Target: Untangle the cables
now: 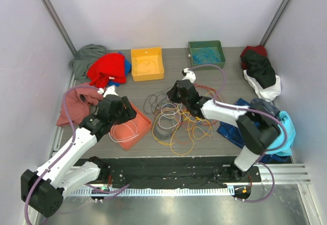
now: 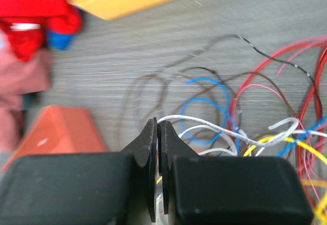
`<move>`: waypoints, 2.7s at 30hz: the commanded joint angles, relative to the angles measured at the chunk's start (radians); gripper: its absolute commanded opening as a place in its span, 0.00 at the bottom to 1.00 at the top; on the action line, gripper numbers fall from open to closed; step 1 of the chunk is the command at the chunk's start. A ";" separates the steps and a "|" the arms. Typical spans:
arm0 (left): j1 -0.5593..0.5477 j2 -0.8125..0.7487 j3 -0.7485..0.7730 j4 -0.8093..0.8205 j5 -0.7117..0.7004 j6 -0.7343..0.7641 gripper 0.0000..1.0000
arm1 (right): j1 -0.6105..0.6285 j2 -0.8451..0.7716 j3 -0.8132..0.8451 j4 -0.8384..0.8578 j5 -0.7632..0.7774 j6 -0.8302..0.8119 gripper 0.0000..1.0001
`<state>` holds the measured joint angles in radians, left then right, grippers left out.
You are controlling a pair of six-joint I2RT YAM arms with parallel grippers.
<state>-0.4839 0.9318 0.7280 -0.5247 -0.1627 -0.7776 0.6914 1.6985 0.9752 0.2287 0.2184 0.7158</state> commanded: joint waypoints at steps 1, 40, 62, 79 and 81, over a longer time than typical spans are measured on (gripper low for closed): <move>0.004 -0.027 0.004 0.015 -0.001 0.003 0.61 | 0.068 -0.222 -0.003 -0.067 0.067 -0.099 0.01; -0.325 0.102 -0.174 1.163 0.224 0.577 1.00 | 0.191 -0.479 0.619 -0.566 -0.086 -0.101 0.01; -0.323 0.182 -0.070 1.021 0.048 0.586 0.00 | 0.191 -0.594 0.545 -0.580 -0.010 -0.134 0.01; -0.323 0.209 1.094 -0.389 -0.333 0.394 0.00 | 0.191 -0.665 0.249 -0.542 0.030 -0.161 0.56; -0.323 0.251 1.154 -0.458 -0.374 0.382 0.00 | 0.191 -0.675 0.206 -0.528 0.024 -0.150 0.56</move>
<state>-0.8051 1.0859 1.7756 -0.6712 -0.4339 -0.3630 0.8806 1.0599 1.2343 -0.3721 0.2375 0.5587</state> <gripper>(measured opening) 0.026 0.563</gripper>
